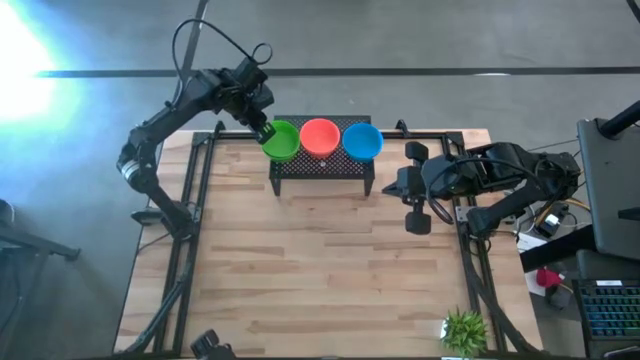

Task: Pick & Place Mini bowls
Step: Stack the green bowl on the green bowls on the shelf, then return to Home Position

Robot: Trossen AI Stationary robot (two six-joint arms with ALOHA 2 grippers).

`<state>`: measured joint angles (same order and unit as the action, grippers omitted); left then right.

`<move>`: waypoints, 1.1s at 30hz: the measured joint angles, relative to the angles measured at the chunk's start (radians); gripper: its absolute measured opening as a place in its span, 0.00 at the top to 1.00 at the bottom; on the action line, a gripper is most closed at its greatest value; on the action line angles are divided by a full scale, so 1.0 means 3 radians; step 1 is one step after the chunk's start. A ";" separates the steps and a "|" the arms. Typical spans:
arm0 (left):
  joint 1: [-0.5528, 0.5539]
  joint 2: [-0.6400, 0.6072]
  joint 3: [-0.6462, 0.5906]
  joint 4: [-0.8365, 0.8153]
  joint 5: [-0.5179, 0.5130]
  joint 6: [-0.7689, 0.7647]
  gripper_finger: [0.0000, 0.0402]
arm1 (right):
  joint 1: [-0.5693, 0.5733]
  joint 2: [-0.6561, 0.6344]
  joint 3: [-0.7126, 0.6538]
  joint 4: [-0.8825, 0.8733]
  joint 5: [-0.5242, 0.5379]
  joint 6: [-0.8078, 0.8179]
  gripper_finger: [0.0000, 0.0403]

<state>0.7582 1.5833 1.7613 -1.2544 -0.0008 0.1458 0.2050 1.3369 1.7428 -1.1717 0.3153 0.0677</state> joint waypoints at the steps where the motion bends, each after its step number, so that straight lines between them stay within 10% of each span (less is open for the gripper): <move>1: -0.0003 0.0000 -0.0004 -0.0002 0.0007 -0.0004 1.00 | -0.0001 0.0000 0.0000 0.0000 0.0000 0.0002 0.98; 17: -0.0117 -0.0115 -0.0082 0.0090 -0.0022 -0.0025 1.00 | -0.0001 0.0000 0.0000 0.0001 0.0000 -0.0034 0.98; 33: -0.1293 -0.1718 -0.1080 0.1121 -0.0062 0.0101 1.00 | 0.0400 -0.0008 -0.0137 0.0172 -0.0004 0.0278 0.98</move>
<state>0.3703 1.0678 1.4372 -0.9182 -0.0193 0.1760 0.3250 1.3345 1.7016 -1.1202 0.3141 0.1511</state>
